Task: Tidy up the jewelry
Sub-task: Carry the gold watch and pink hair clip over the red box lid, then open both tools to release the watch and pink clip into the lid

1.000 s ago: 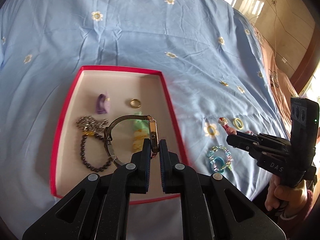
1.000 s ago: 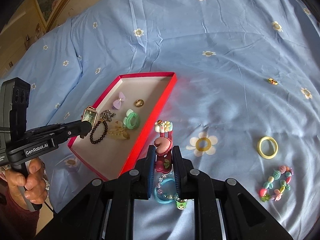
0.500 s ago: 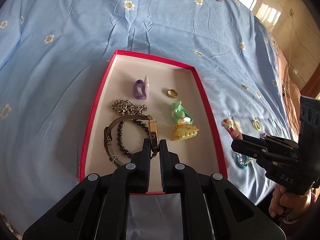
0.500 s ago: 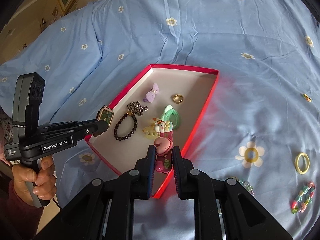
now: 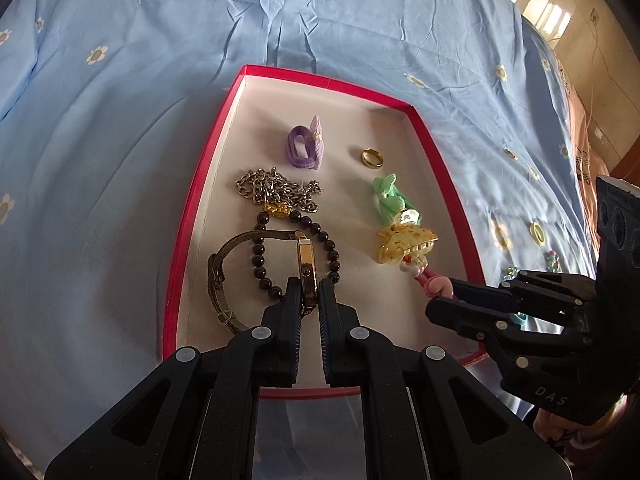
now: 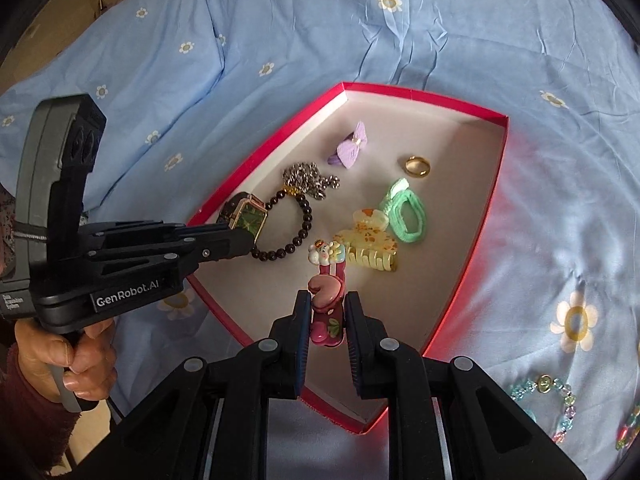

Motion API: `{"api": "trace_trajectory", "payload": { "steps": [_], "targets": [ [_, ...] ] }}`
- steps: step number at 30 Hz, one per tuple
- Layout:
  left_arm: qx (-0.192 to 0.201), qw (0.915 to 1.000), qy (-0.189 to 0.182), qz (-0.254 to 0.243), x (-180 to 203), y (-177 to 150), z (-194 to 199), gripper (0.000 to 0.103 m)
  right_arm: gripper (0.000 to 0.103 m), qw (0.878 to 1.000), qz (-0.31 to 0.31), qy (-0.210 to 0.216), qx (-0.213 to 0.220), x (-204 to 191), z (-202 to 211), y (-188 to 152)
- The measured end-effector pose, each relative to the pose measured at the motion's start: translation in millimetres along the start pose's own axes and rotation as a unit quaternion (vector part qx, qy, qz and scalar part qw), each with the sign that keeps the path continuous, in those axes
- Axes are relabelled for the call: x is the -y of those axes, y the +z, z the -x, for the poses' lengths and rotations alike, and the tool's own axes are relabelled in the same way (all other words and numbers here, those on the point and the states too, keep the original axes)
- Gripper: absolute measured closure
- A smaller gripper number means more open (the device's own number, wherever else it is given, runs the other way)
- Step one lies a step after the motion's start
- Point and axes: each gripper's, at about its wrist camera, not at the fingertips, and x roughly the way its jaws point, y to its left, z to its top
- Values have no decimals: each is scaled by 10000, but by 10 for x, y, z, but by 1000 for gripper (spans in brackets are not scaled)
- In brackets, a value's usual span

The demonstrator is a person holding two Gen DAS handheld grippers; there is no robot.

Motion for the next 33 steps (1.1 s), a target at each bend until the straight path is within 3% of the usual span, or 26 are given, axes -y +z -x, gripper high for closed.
{"api": "trace_trajectory", "payload": {
  "steps": [8, 21, 26, 33],
  "targets": [
    [-109, 9999, -6, -42, -21, -8, -91, 96, 86, 9995, 10, -84, -295, 50, -212, -8],
    [-136, 9998, 150, -14, -20, 1, -107, 90, 85, 9996, -50, 4, -295, 66, -241, -12],
    [-38, 9995, 301, 35, -19, -8, -72, 73, 81, 9995, -138, 58, -264, 104, -235, -11],
    [65, 9994, 332, 122, -23, -33, 11, 67, 75, 9996, -217, 88, -128, 118, -100, -66]
  ]
}}
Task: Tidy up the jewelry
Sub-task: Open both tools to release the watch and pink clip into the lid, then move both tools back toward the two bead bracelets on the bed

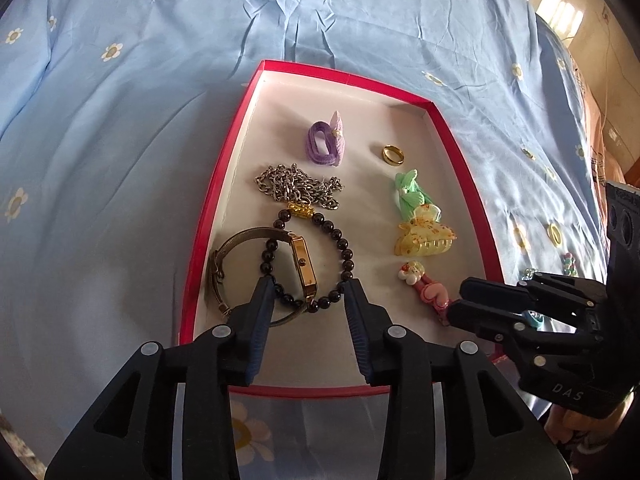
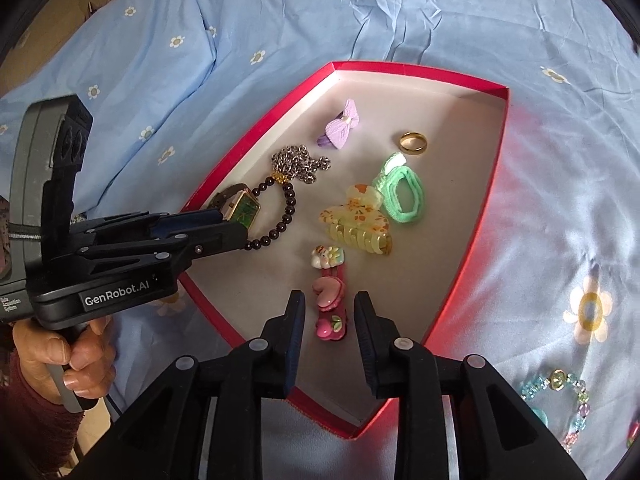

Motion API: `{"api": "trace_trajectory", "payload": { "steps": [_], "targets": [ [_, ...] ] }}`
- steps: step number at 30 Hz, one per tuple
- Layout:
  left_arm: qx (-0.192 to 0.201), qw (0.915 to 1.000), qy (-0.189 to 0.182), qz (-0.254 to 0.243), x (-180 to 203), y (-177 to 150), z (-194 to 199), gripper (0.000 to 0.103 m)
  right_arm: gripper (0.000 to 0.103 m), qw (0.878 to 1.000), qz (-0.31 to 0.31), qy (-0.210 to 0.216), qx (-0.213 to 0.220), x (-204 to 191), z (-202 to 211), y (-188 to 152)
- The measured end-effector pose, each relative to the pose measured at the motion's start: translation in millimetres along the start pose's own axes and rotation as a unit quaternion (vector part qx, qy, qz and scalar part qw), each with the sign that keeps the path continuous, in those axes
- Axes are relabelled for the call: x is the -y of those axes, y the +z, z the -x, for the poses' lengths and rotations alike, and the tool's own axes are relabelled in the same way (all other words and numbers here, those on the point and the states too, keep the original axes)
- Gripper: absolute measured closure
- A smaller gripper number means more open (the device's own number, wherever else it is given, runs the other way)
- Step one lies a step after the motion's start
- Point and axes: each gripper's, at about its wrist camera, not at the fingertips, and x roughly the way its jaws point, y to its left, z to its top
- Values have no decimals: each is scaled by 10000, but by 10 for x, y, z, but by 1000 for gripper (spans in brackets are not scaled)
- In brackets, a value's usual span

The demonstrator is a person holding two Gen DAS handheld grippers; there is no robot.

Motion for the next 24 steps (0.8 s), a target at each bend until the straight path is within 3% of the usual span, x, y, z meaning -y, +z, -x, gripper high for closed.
{"api": "trace_trajectory", "payload": {
  "steps": [4, 7, 9, 24],
  "targets": [
    [152, 9998, -47, 144, 7, -37, 101, 56, 71, 9995, -163, -16, 254, 65, 190, -57],
    [214, 9992, -144, 303, 25, -66, 159, 44, 61, 9986, -296, -5, 448, 133, 342, -90],
    [248, 9988, -205, 359, 41, -78, 187, 44, 57, 9978, -375, -13, 552, 178, 446, -115],
    [295, 9986, -413, 154, 427, -221, 350, 41, 56, 9822, -1323, -587, 1194, 862, 1152, -558]
  ]
}}
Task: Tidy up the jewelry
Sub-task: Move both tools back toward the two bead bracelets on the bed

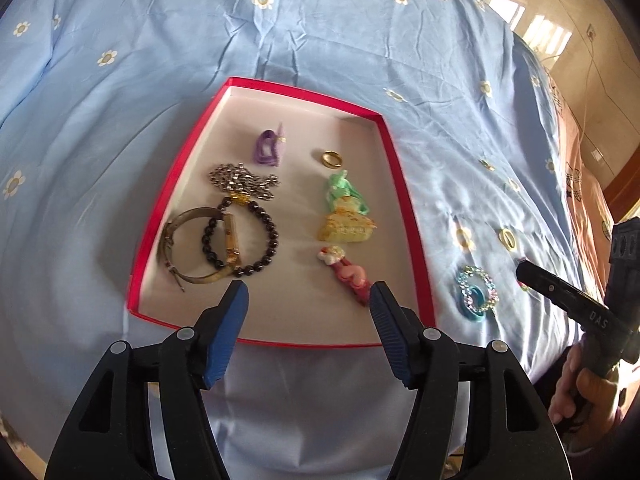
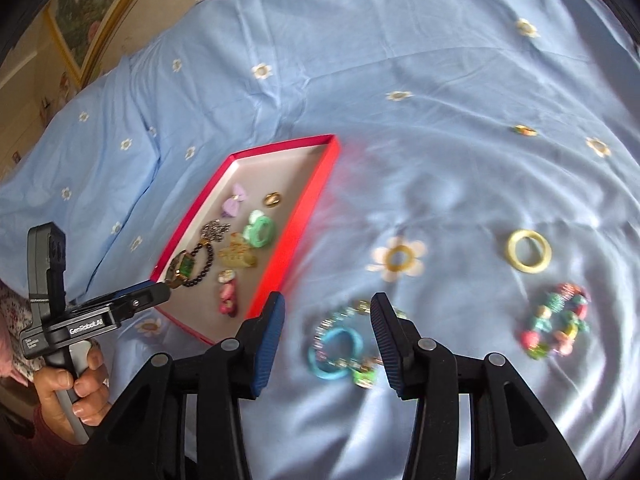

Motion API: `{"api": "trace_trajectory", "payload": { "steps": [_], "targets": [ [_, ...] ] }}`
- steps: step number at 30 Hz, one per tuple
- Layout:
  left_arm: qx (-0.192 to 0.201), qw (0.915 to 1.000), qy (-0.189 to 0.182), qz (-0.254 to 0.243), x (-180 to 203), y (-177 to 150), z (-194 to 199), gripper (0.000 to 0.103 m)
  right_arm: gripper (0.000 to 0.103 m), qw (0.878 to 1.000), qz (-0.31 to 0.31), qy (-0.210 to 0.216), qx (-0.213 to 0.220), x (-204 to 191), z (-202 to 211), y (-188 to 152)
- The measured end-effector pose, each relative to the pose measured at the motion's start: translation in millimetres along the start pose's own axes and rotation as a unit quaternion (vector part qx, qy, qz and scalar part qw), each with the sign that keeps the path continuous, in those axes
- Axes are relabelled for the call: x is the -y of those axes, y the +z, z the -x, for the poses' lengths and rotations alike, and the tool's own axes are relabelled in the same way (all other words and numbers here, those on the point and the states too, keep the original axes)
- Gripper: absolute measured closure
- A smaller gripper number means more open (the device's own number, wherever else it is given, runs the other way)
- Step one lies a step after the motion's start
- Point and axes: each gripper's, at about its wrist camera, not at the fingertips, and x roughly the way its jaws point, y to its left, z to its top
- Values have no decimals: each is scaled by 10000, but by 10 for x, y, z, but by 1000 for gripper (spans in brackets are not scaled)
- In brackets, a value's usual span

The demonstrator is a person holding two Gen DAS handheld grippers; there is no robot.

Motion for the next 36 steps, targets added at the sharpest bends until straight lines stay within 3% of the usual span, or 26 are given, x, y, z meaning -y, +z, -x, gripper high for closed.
{"api": "trace_trajectory", "payload": {
  "steps": [18, 20, 27, 36],
  "targets": [
    [-217, 9959, -372, -797, 780, -120, -66, 37, 51, 9954, -680, -552, 391, 739, 574, -282],
    [-225, 9938, -425, -1003, 921, -120, -83, 29, 47, 9947, -713, -617, 415, 792, 613, -307],
    [-309, 9870, -514, -1490, 1303, -101, -223, 27, 43, 9927, -820, -775, 422, 964, 679, -366],
    [-708, 9762, -661, -1939, 1633, -19, -528, 22, 34, 9915, -881, -881, 369, 1123, 673, -335]
  ]
}}
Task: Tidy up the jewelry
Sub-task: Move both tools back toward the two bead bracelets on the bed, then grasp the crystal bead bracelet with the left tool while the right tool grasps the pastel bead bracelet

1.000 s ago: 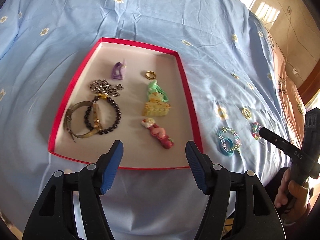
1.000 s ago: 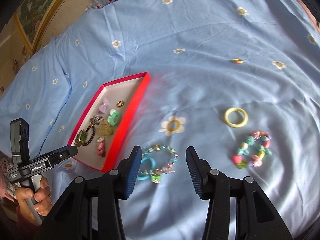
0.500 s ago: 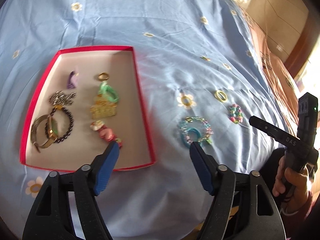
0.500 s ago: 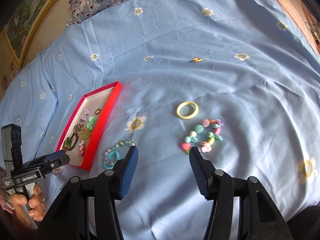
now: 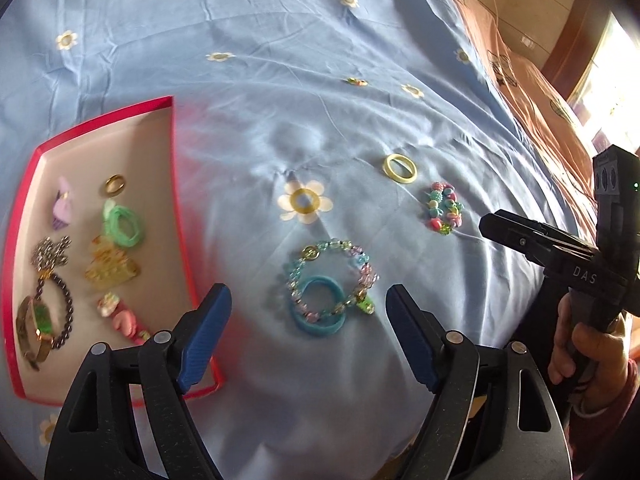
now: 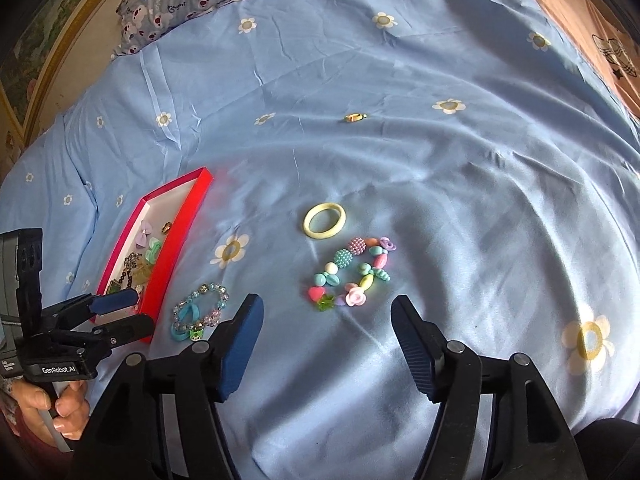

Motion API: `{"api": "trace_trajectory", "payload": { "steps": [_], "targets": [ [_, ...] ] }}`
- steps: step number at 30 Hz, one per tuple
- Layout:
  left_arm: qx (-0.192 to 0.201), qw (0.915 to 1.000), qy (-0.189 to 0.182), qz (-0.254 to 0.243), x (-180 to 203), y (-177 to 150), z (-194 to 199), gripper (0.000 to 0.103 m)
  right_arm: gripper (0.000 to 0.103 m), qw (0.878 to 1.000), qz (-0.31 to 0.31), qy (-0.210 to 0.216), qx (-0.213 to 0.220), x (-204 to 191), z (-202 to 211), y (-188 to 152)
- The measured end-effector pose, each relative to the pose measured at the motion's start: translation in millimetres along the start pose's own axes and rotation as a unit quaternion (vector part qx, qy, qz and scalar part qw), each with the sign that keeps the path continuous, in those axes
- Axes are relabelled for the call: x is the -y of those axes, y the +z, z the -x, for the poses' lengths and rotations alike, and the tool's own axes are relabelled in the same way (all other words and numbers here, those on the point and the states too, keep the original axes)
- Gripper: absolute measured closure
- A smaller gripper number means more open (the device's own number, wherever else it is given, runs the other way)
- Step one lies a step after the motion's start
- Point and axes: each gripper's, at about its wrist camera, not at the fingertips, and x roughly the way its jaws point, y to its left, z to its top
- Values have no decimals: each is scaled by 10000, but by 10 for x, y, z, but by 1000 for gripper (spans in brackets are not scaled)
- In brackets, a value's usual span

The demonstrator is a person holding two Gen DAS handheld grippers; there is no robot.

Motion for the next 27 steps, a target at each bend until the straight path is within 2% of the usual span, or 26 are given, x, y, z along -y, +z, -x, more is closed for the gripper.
{"api": "trace_trajectory", "payload": {
  "steps": [7, 18, 19, 20, 24, 26, 27],
  "targets": [
    [-323, 9989, -45, -329, 132, 165, -256, 18, 33, 9999, -13, -27, -102, 57, -75, 55],
    [-553, 9948, 224, -820, 259, 276, -604, 20, 33, 9994, 48, -156, -308, 98, -237, 164],
    [-560, 9944, 227, -863, 267, 271, -625, 26, 33, 9993, 67, -161, -335, 95, -259, 171],
    [-590, 9939, 219, -903, 273, 267, -651, 36, 33, 9992, 92, -172, -361, 90, -280, 176],
    [-596, 9928, 61, -1040, 300, 272, -691, 62, 33, 9982, 231, -219, -511, 31, -402, 170],
    [-566, 9924, -28, -1095, 317, 286, -691, 89, 32, 9975, 328, -241, -584, -8, -481, 163],
    [-557, 9923, -55, -1105, 319, 295, -694, 90, 32, 9970, 403, -287, -589, -34, -507, 157]
  ]
}}
